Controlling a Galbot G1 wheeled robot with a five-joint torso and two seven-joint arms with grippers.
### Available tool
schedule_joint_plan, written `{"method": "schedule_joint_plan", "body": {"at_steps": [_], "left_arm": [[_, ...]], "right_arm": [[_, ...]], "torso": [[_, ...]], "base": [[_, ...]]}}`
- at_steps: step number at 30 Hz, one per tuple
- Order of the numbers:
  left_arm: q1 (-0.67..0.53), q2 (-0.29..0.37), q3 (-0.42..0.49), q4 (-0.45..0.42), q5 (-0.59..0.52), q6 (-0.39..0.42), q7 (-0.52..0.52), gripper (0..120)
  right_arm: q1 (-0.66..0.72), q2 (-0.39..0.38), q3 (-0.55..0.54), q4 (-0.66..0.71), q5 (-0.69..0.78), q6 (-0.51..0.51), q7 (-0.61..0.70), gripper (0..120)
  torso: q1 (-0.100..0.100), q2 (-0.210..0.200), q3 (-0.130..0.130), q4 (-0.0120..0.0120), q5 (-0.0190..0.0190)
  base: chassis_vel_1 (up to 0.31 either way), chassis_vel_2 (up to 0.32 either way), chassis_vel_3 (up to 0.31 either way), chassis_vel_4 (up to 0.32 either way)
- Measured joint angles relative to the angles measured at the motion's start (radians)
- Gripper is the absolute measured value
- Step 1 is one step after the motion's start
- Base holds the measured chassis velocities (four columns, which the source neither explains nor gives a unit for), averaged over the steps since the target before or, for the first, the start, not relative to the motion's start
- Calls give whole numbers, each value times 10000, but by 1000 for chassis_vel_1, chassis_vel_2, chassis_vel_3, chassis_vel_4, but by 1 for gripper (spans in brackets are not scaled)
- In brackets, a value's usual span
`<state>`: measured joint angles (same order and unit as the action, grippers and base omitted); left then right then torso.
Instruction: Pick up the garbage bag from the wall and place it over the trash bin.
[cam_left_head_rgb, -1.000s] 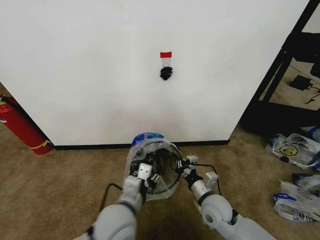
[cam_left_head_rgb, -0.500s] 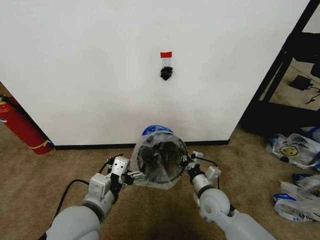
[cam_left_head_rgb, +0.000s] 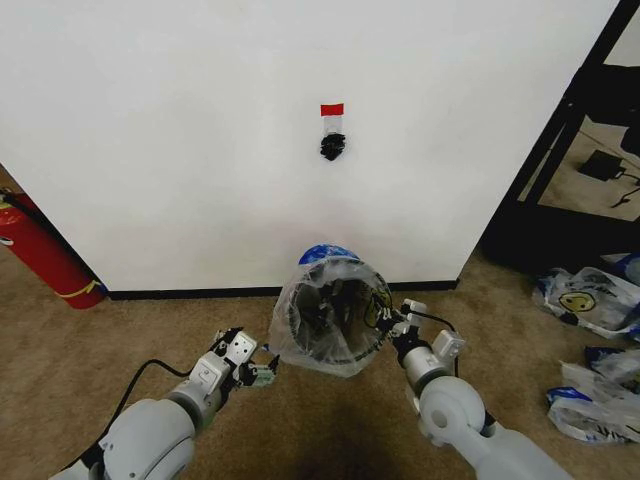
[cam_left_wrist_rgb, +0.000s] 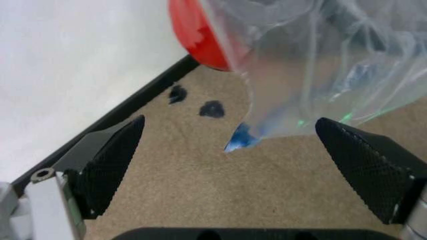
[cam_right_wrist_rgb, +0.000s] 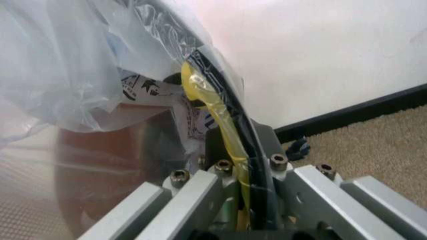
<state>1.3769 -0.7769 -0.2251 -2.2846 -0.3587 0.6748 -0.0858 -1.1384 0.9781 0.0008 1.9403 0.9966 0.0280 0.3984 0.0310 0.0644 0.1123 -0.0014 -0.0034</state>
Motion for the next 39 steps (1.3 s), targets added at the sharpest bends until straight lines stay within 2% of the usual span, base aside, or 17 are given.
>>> {"method": "schedule_joint_plan", "body": {"at_steps": [9, 13, 15, 16, 18, 24, 28, 33, 37, 39], "left_arm": [[-108, -104, 31, 204, 377, -135, 525, 100], [12, 40, -515, 650, 1607, -292, 1531, 100], [19, 45, -546, 684, 1683, -318, 1602, 100], [73, 59, -776, 945, 2266, -592, 2144, 100], [130, 57, -916, 1196, 2689, -986, 2560, 100], [139, -94, -877, 1163, 2137, -1190, 2694, 100], [155, -288, -859, 1074, 1833, -1461, 3395, 100], [84, -396, -836, 1078, 1453, -1801, 3518, 100], [36, -432, -800, 1238, 1359, -1978, 3498, 82], [36, -435, -799, 1259, 1364, -2000, 3498, 81]], "right_arm": [[-2, 19, -88, 108, -160, -56, -61, 0], [-35, -28, -44, 169, -317, -108, -98, 0], [-37, -29, -43, 170, -321, -109, -99, 0], [-93, -55, -31, 201, -391, -108, -119, 0], [-161, -65, -18, 238, -444, -109, -149, 0], [-198, -25, 40, 290, -462, -108, -146, 0], [-189, -10, 40, 313, -466, -108, -117, 0], [-183, 3, 12, 319, -487, -114, -99, 0], [-160, 24, 3, 323, -494, -125, -79, 0], [-157, 27, 3, 323, -494, -125, -79, 0]], "torso": [[0, 0, 0, 0, 0], [0, 0, 0, 1, 0], [0, 0, 0, 1, 0], [0, 0, 0, 0, -2], [0, 0, 0, 0, -1], [0, 0, 0, 0, 0], [0, 0, 0, 0, -1], [0, 0, 0, 0, 0], [0, 0, 0, 0, 0], [0, 0, 0, 0, 0]], "base": [[0, 0, 0, 0], [0, 0, 0, 0], [0, 0, 0, 0], [0, 0, 0, 0], [0, 0, 0, 0], [0, 0, 0, 0], [0, 0, 0, 0], [0, 0, 0, 0], [0, 0, 0, 0], [0, 0, 0, 0]]}}
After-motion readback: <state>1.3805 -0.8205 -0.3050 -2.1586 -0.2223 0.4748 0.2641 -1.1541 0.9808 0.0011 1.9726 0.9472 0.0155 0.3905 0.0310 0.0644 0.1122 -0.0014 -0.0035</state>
